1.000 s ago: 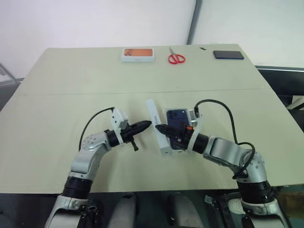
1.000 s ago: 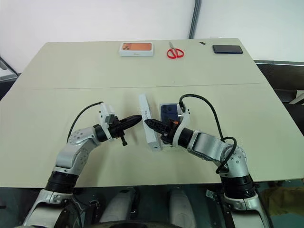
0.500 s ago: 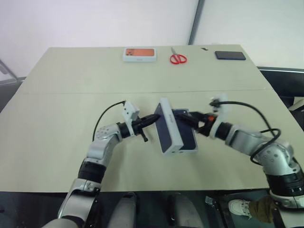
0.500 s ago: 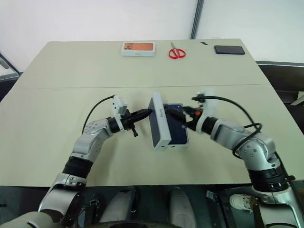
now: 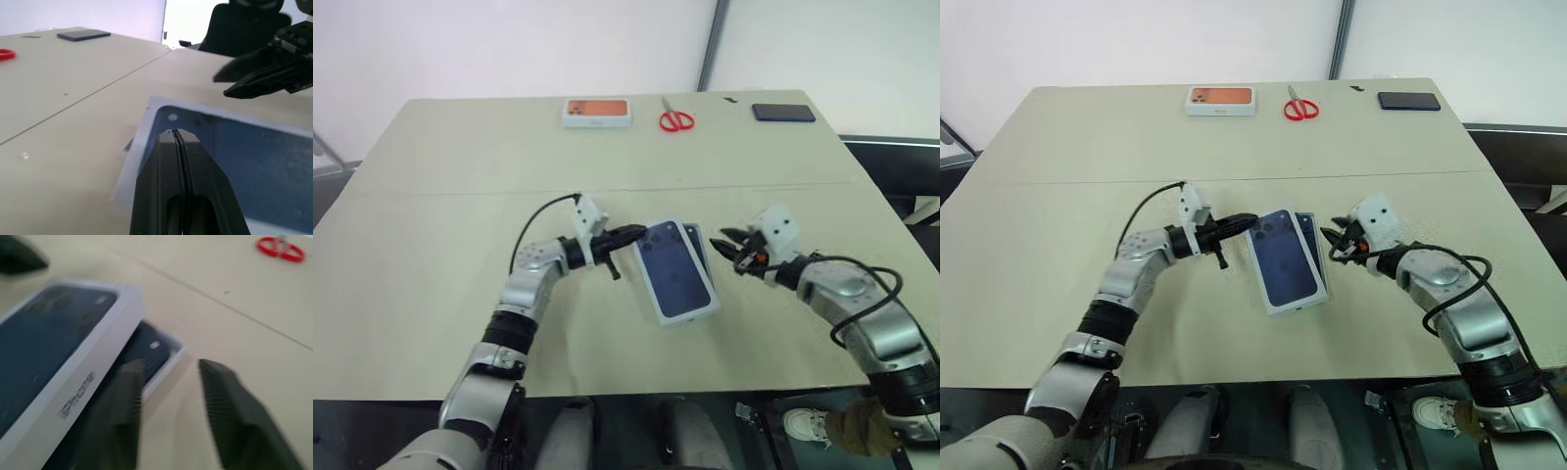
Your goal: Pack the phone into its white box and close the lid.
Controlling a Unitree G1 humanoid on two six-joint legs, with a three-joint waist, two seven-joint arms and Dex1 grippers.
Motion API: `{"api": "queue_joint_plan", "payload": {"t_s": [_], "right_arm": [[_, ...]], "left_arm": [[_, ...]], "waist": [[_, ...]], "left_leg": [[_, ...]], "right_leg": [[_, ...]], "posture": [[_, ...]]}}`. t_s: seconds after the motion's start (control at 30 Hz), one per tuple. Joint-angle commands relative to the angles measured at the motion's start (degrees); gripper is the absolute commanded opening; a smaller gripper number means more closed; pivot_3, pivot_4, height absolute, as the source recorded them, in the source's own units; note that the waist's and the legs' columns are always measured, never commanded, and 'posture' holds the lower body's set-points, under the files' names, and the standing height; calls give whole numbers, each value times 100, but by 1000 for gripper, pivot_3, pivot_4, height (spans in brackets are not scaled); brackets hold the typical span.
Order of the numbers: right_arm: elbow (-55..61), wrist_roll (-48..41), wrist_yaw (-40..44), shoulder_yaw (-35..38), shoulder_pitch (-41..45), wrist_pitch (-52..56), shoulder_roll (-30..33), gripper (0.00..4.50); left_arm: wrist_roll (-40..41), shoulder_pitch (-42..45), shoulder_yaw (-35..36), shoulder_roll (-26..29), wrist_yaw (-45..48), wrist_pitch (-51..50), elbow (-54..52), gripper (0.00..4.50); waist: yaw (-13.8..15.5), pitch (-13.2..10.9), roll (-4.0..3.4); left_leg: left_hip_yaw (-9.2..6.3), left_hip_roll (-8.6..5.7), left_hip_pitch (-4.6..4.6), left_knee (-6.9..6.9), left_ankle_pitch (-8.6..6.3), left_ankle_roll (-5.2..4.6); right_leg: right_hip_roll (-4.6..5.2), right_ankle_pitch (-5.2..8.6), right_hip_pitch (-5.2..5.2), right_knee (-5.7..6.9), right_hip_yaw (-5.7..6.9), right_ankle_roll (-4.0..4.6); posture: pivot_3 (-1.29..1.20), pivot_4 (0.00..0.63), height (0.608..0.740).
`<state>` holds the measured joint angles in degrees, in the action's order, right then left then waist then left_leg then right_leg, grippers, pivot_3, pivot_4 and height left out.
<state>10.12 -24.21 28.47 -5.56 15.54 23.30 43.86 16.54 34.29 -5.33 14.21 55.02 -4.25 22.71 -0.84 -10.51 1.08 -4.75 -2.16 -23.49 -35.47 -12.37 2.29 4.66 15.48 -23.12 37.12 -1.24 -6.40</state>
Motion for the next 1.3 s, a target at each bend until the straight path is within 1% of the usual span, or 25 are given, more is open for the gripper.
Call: {"api": "queue_joint_plan", "payload": {"t_s": [0.03, 0.17, 0.23, 0.4, 0.47, 0.57, 0.73, 0.97, 1.3], "right_arm": [[-31, 354, 323, 72, 88, -349, -26, 57], [-168, 503, 455, 143, 176, -289, -170, 57], [-215, 614, 497, 140, 235, -282, -222, 57], [-133, 674, 686, 146, 296, -199, -326, 57], [-146, 748, 734, 134, 308, -199, -334, 57], [-183, 844, 811, 137, 332, -236, -356, 57], [-149, 940, 901, 133, 358, -228, -421, 57], [51, 903, 1012, 225, 282, -155, -510, 57], [51, 1090, 997, 186, 310, -100, -638, 57]], "left_arm": [[174, -240, 0, 343, 313, -460, -680, 0], [142, -441, -104, 628, 494, -909, -893, 0], [189, -465, -169, 720, 583, -1347, -941, 0], [94, -339, -335, 692, 598, -1805, -934, 0], [88, -208, -405, 670, 569, -2196, -802, 0], [13, -66, -543, 617, 686, -2220, -572, 0], [-236, 221, -564, 420, 594, -1650, 46, 0], [-161, 500, -354, 115, 454, -1484, 215, 0], [-204, 743, -291, -128, 304, -1195, 516, 0]], "waist": [[3, 0, 0], [7, 0, 0], [11, 0, 0], [13, -1, -1], [12, -1, -1], [12, -1, -1], [5, 0, -1], [14, -1, -1], [13, 0, -1]], "left_leg": [[-1, 0, 0, 0, 0, 0], [-4, 1, 0, 0, 0, 0], [-3, 1, 0, -1, 0, 0], [-4, 0, 0, -1, 0, 0], [-5, 0, 0, -1, 0, 0], [-3, -1, 0, -2, 0, 0], [-4, -2, 0, -2, 0, 0], [-3, -2, 0, -3, 0, 1], [-3, -3, 0, -9, 0, 1]], "right_leg": [[1, 0, 0, 0, 0, 0], [0, 0, 1, 0, 1, 0], [1, 0, 2, 0, 0, 1], [3, 0, 3, -1, 1, 1], [3, 0, 3, 0, 1, 0], [3, 0, 2, 1, 2, 0], [3, 0, 2, 1, 3, 0], [3, 0, 2, 2, 2, 0], [3, 0, 3, 5, 2, 0]], "posture": [[0, 150, 740], [0, 150, 740], [0, 150, 740], [0, 150, 740], [0, 150, 740], [0, 150, 740], [0, 150, 740], [0, 150, 740], [0, 150, 740]]}}
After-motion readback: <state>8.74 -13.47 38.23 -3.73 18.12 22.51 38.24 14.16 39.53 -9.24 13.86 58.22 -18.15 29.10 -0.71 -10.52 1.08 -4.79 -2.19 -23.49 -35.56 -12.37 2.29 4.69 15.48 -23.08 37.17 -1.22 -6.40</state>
